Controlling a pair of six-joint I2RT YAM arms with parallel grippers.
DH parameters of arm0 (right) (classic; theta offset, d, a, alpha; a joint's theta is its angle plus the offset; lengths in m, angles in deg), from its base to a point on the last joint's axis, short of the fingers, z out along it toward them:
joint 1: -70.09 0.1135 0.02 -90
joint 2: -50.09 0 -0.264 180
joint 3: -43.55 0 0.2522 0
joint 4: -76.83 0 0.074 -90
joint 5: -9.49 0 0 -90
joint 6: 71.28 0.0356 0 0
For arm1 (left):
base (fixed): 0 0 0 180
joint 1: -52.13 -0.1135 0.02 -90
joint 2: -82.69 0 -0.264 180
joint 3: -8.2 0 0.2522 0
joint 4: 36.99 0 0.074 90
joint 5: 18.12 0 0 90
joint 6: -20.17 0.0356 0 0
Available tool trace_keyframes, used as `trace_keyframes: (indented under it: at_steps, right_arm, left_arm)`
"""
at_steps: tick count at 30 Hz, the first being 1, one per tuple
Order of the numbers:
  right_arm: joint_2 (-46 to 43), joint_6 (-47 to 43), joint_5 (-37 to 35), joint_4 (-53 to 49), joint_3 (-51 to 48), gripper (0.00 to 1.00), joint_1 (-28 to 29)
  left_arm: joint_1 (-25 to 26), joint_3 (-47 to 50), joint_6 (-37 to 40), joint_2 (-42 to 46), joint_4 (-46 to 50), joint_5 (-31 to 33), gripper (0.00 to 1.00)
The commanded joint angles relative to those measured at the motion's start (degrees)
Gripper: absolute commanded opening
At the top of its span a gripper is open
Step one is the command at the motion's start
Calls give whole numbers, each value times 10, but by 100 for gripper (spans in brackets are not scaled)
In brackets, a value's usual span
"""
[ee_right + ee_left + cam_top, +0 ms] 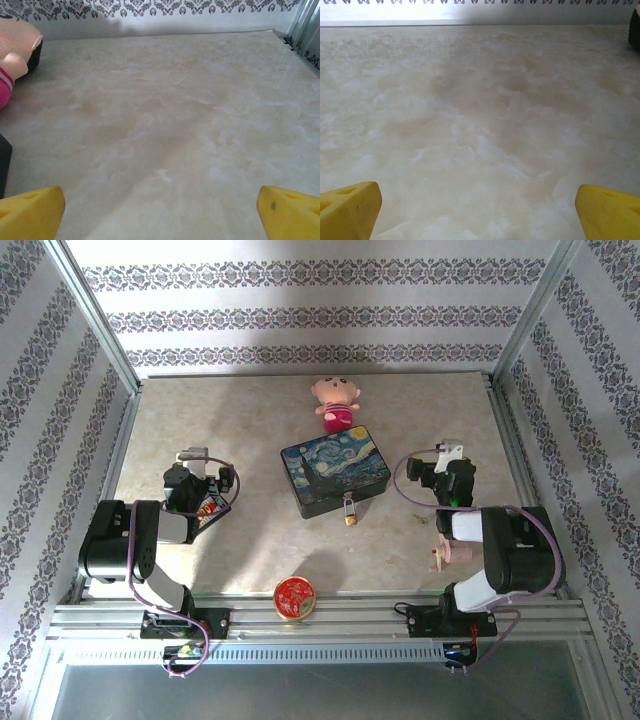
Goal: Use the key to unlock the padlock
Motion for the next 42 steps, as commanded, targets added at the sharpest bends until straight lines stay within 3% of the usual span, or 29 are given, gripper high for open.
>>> trace_keyframes:
  at_steps: [1,9,16,22,30,37,42]
  right_arm:
    - [-43,9,-27,-61,32,98,3]
    - [-164,48,-105,-310,76,98,17]
    - [-249,113,-190,-630,155,76,98]
    - [-280,212,-175,-818,189,63,144]
    - [-237,277,-126,-935,203,53,181]
    - [-164,282,-116,-946,217,53,185]
    - [-120,260,-87,-929,230,54,154]
  left_arm:
    - [0,-1,-17,16,0,29,99]
    - [0,-21,-32,152,151,67,99]
    - [1,-28,-157,259,206,48,99]
    - [12,-18,-253,302,249,9,99]
    - [42,9,-279,339,292,19,99]
    - [42,-6,-288,308,283,2,99]
    - [42,-15,-299,296,282,-6,99]
